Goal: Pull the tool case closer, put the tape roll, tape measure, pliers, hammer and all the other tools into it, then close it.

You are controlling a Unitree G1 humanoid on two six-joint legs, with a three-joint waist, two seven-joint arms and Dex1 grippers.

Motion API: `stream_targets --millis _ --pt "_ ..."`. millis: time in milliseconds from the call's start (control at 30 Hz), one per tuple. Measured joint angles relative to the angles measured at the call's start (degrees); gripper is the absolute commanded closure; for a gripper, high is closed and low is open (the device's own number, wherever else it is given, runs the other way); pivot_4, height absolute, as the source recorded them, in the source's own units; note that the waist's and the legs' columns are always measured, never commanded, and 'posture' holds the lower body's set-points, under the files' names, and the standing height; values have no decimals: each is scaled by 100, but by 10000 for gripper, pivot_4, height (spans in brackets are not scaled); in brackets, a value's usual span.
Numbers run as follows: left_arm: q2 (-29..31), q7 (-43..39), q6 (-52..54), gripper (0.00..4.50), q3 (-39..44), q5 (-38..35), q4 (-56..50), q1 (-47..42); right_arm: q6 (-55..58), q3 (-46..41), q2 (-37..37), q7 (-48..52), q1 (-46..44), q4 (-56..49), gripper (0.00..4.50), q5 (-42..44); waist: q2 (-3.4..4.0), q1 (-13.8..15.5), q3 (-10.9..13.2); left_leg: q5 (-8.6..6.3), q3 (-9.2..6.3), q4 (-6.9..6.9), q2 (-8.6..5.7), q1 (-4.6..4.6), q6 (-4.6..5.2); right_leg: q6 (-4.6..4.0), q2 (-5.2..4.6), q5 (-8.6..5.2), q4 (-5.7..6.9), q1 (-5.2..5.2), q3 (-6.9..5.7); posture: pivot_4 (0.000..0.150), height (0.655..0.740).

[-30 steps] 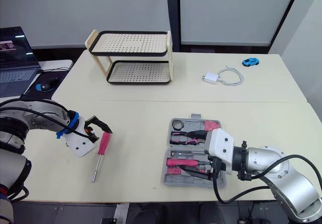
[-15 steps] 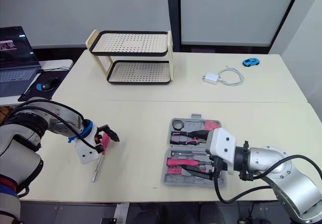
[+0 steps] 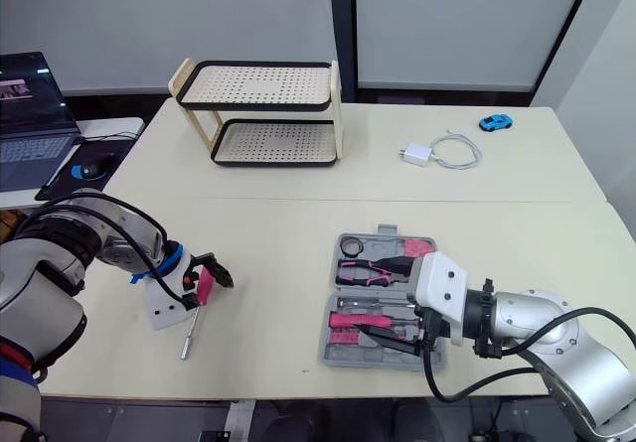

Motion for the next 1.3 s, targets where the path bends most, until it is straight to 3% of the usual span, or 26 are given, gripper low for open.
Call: stream_targets --millis 100,200,567,967,1133,1300 --pt "0 3 -17 573 -22 -2 40 -4 0 0 0 -6 7 0 0 0 0 -1 0 0 0 0 0 0 0 0 0 0 0 0 0 1500 7400" --pt "0 -9 -106 6117 -30 -27 48 -3 -2 0 0 -6 7 0 0 -1 -1 -1 0 1 0 1 0 0 -2 0 0 0 0 0 0 1500 7400" --pt "2 -156 -208 40029 -58 -96 86 2 -7 0 -2 -1 16 0 0 -5 -2 0 -2 2 0 3 -1 0 -3 0 0 0 1 0 0 1500 7400" --pt "71 -553 -254 40735 -18 -427 222 17 -28 3 -1 0 -25 2 0 -22 -5 -1 -3 2 -1 5 -1 0 -3 0 0 0 2 0 -1 1500 7400" --pt "77 -1898 -393 40735 603 -1498 887 -135 -37 5 0 -5 -24 2 0 -41 -8 -7 -5 3 -2 8 0 -7 -4 0 0 0 4 -7 -4 1500 7400" --pt "-52 -4072 -476 40735 1693 -2940 2175 -383 -44 15 45 -59 41 1 0 -84 -10 -23 -7 4 -4 19 -2 -27 -5 -1 0 0 7 -19 -9 1500 7400"
